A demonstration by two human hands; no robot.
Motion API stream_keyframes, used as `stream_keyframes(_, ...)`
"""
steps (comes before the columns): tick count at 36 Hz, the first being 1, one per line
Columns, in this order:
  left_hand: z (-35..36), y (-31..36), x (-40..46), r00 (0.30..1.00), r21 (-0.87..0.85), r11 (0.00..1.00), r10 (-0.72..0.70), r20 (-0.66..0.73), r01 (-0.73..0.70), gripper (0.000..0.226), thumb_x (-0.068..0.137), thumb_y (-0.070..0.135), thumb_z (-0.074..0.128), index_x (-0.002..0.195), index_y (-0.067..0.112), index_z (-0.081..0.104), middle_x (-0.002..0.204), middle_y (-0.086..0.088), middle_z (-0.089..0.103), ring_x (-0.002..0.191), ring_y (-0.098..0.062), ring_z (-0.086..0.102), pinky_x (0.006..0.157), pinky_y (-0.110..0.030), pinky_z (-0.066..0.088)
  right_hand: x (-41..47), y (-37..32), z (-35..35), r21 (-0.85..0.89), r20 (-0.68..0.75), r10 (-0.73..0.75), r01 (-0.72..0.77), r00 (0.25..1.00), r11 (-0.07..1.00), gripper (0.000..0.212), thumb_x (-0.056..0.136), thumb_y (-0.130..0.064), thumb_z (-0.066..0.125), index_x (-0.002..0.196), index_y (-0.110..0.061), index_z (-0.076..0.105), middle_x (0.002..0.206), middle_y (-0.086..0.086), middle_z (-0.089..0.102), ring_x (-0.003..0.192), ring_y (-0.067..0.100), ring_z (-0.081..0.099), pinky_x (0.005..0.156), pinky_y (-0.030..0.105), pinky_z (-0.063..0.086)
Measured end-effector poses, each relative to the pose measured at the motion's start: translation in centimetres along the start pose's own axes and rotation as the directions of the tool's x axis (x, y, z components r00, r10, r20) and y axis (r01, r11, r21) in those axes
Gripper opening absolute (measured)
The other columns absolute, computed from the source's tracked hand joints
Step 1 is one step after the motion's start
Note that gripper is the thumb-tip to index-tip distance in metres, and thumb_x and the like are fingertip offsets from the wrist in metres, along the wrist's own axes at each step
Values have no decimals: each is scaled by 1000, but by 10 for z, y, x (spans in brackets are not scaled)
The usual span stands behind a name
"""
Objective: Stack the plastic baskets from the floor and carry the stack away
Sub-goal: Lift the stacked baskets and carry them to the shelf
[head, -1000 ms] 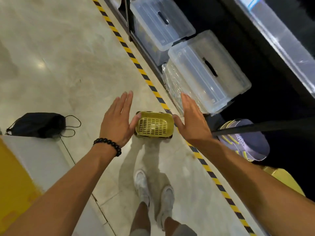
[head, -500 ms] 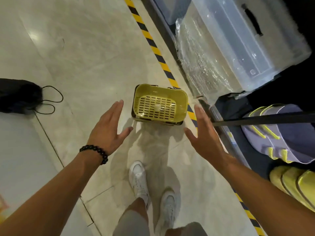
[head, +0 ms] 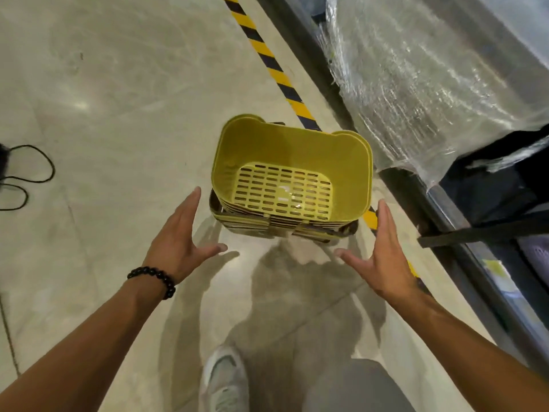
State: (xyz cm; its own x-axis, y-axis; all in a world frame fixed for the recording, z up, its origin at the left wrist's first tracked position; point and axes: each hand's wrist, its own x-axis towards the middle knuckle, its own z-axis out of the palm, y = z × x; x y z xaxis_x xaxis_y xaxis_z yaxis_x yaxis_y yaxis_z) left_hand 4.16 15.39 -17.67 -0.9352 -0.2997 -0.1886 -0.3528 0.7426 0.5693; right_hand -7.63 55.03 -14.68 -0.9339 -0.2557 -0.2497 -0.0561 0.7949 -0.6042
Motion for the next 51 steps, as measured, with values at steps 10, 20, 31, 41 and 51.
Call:
stream_keyframes(10,47,-10,40,994,-193,977,82,-78,-95,132,51,76,78,159,45,8,154,4,46,132,-22,53,103,-46,49,44,45,54,238,-30,-122,126,992,963,126,68,-69,90,163,-51,10,166,-26,27,151,4,33,115,43,41)
stream_keyframes(20,74,-19,55,993,-346,936,19,-115,-58,129,48,80,85,152,35,22,115,39,55,102,12,61,86,-20,52,54,24,75,408,-100,-90,123,991,905,106,63,-70,92,151,-49,35,137,-31,58,124,-13,56,85,-4,42)
stream_keyframes(31,69,-4,66,983,-582,796,88,-161,-166,137,55,51,98,159,45,9,144,32,43,128,3,52,93,-19,53,70,28,76,505,-101,-94,132,990,853,125,61,-59,99,159,-46,22,139,-31,60,124,-12,58,85,-3,42)
stream_keyframes(41,62,8,64,984,-582,795,97,-152,-169,118,56,51,94,150,55,22,130,36,53,118,1,59,89,-18,54,82,32,70,473,-67,-157,170,985,864,132,63,-58,99,163,-45,13,146,-22,60,130,-2,59,100,26,49)
stream_keyframes(51,35,22,57,963,-547,807,92,-252,-221,118,59,50,95,153,43,24,132,41,49,120,7,55,86,-11,52,85,4,36,470,-64,-245,245,968,848,131,71,-47,98,166,-42,8,146,-29,57,125,-8,60,85,2,49)
